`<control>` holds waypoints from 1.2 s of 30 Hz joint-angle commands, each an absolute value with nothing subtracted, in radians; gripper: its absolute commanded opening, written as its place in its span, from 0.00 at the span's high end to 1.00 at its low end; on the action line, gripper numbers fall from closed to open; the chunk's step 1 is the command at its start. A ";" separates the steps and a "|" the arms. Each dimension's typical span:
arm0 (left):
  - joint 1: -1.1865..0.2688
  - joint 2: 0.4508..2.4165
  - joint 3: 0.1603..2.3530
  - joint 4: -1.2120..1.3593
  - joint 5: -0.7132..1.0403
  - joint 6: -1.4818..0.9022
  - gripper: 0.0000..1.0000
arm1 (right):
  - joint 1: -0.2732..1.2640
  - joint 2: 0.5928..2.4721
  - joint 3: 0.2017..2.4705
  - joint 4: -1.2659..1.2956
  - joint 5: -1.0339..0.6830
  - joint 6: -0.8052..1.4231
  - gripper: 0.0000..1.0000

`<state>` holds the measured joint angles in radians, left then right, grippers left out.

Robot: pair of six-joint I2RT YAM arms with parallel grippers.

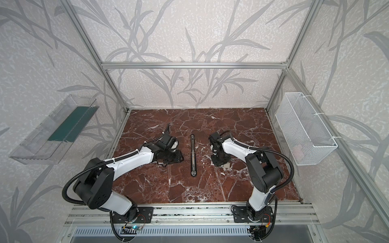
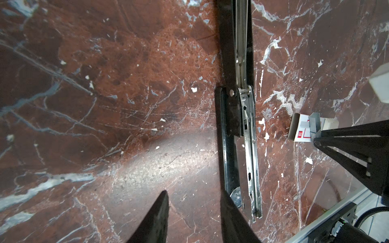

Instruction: Load the staples into the stapler

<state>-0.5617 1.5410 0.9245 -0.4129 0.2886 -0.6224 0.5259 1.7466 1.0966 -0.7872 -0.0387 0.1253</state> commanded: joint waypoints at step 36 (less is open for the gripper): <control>-0.557 1.525 0.903 -0.416 0.290 -0.630 0.58 | 0.538 1.737 1.078 -0.822 -0.052 0.139 0.71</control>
<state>-0.5610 1.5410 0.9066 -0.4107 0.2901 -0.6231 0.5312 1.7035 1.0950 -0.8207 -0.0410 0.1280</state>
